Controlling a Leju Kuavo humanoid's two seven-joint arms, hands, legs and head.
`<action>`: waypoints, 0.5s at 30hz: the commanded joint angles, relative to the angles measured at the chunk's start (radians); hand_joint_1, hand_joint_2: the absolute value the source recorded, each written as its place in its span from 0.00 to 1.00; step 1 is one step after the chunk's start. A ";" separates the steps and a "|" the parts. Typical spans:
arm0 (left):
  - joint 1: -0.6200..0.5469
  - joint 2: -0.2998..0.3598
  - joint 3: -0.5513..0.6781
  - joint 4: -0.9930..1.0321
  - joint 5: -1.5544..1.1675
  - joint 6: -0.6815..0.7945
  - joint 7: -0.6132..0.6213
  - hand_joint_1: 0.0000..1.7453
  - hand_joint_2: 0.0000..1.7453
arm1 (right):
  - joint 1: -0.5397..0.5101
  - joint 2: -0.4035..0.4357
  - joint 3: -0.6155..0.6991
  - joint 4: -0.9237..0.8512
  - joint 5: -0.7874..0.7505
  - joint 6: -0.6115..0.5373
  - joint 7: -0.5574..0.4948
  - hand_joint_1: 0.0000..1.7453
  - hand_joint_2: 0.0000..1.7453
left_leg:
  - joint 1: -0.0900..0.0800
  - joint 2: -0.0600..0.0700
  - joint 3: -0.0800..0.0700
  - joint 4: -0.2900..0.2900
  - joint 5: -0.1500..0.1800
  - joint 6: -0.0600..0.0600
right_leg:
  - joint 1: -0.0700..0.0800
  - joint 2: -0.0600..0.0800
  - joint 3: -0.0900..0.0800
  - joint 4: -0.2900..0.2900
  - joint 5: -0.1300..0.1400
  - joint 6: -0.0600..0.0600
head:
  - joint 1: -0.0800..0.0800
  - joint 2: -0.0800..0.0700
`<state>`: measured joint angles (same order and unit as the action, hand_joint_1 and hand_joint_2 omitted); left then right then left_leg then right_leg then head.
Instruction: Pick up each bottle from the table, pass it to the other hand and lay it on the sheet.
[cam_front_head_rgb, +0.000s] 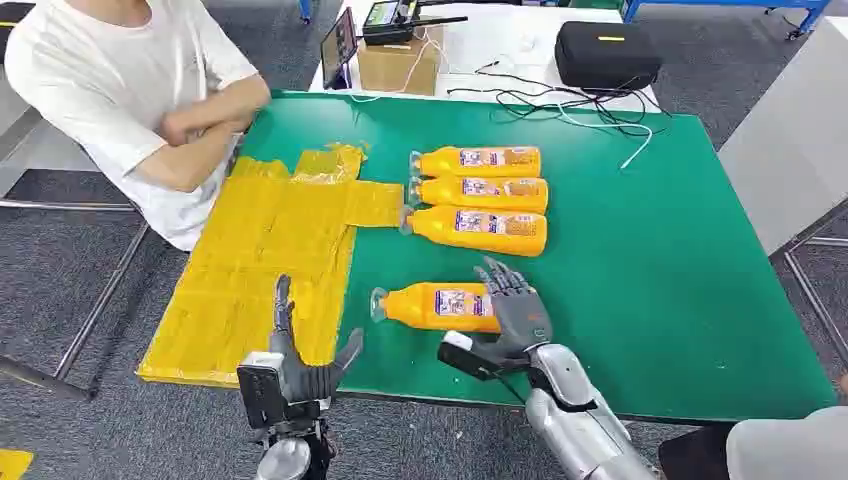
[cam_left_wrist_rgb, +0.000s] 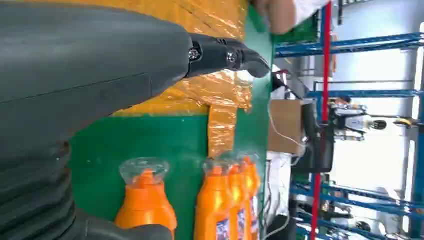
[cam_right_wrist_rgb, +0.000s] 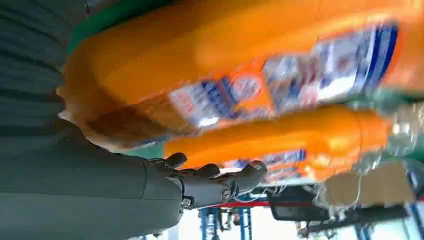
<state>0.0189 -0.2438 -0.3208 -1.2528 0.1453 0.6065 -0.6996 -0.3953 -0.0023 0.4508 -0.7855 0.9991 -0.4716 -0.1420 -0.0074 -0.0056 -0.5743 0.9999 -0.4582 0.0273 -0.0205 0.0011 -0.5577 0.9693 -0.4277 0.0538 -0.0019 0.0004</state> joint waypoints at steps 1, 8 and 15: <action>0.005 -0.020 -0.004 -0.042 -0.019 0.012 0.001 0.00 1.00 | -0.147 -0.001 0.099 0.202 0.054 0.149 0.177 0.00 1.00 | 0.000 0.002 0.000 0.001 -0.001 -0.001 | 0.001 0.002 0.000 0.001 0.000 -0.002 | 0.000 0.000; 0.005 -0.023 0.003 -0.046 -0.040 0.021 0.009 0.00 1.00 | -0.195 0.030 0.100 0.260 0.072 0.241 0.275 0.00 1.00 | 0.001 0.002 0.004 0.000 0.000 -0.001 | 0.001 0.001 0.003 0.000 0.000 -0.001 | 0.000 0.000; 0.007 -0.029 0.012 -0.046 -0.053 0.012 0.017 0.00 1.00 | -0.212 0.038 0.107 0.279 0.085 0.295 0.312 0.90 1.00 | 0.002 0.001 0.006 0.000 0.000 -0.002 | 0.002 0.000 0.006 -0.001 0.000 -0.003 | 0.000 0.000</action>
<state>0.0324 -0.2636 -0.3197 -1.3085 0.1102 0.6271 -0.6958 -0.5557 0.0233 0.5192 -0.6359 1.0750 -0.2411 0.1282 -0.0073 -0.0047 -0.5683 0.9998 -0.4580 0.0274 -0.0205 0.0015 -0.5523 0.9691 -0.4275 0.0538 -0.0019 0.0000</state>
